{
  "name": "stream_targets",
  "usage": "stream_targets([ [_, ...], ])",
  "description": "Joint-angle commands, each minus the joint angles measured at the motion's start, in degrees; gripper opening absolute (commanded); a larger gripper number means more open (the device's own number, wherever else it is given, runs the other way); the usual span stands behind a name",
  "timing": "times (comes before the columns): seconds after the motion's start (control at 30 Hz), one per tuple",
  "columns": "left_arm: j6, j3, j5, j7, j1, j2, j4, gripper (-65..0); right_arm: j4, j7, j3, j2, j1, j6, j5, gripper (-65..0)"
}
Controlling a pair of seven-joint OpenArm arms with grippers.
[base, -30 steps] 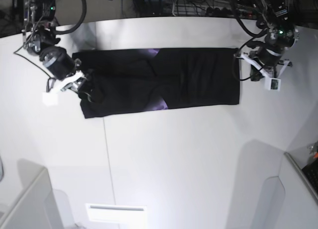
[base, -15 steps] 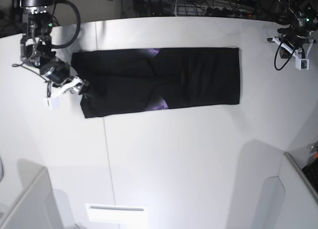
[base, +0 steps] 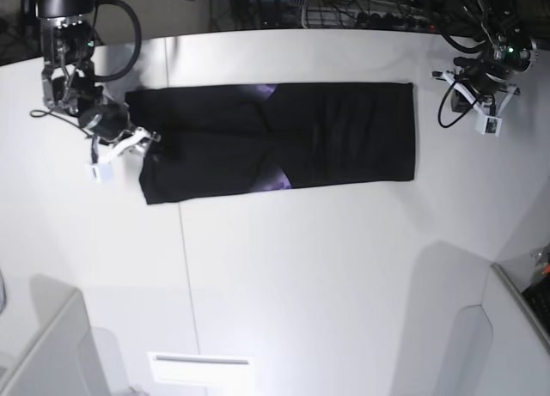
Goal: Fold the T-shirt properly
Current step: 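Release the left gripper and regrasp the new folded edge with both grippers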
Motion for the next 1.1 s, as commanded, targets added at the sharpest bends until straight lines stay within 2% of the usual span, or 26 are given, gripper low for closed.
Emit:
stream_targets([
  [0.0, -0.4, 0.4, -0.7, -1.0, -0.8, -0.8, 0.7, -65.0, 0.4, -1.1, -0.5, 0.6, 0.2, -0.1, 0.1, -22.7],
  [0.33, -0.4, 6.7, -0.6, -1.0, -3.4, 0.4, -4.3, -65.0, -2.7, -1.0, -1.2, -0.2, 0.7, -0.3, 0.1, -23.3],
  [0.5, 4.5, 10.2, -0.7, -1.0, -4.1, 1.1, -4.9, -65.0, -4.2, -0.8, -1.2, -0.3, 0.7, -0.2, 0.1, -23.4],
  [0.57, 5.1, 11.2, -1.0, -1.0, -4.2, 1.1, -4.6, -65.0, -4.0, -1.0, -1.2, -0.3, 0.7, -0.2, 0.1, -28.4],
  [0.7, 5.2, 11.7, -0.7, -1.0, -5.9, 1.1, -5.0, -65.0, -4.0, -1.1, -1.4, 0.1, 0.7, -0.1, 0.1, -44.1],
  [0.73, 5.2, 11.7, -0.7, -1.0, -6.2, 1.1, -5.0, -65.0, -4.0, -1.1, -1.4, 0.2, 0.7, -0.1, 0.1, -46.2],
  [0.9, 5.2, 11.7, -0.7, -1.0, -6.4, 1.1, -4.4, -65.0, -4.2, -1.1, -1.4, 0.8, 1.0, -0.1, 0.1, -48.6],
  [0.93, 5.2, 11.6, -0.7, -1.0, -6.4, 1.1, -4.4, -65.0, -4.2, -1.1, -1.4, 1.0, 1.0, -0.1, 0.1, -51.8],
  [1.0, 5.2, 11.4, -0.7, -1.0, -6.3, 1.1, -4.4, -65.0, -4.1, -1.1, -1.4, 1.1, 1.0, -0.2, 0.1, -65.0],
  [1.07, 5.2, 11.6, -0.7, -1.0, -6.1, 1.1, -4.4, -65.0, -4.0, -1.1, -1.3, 1.1, 1.7, -0.4, 0.1, -65.0],
])
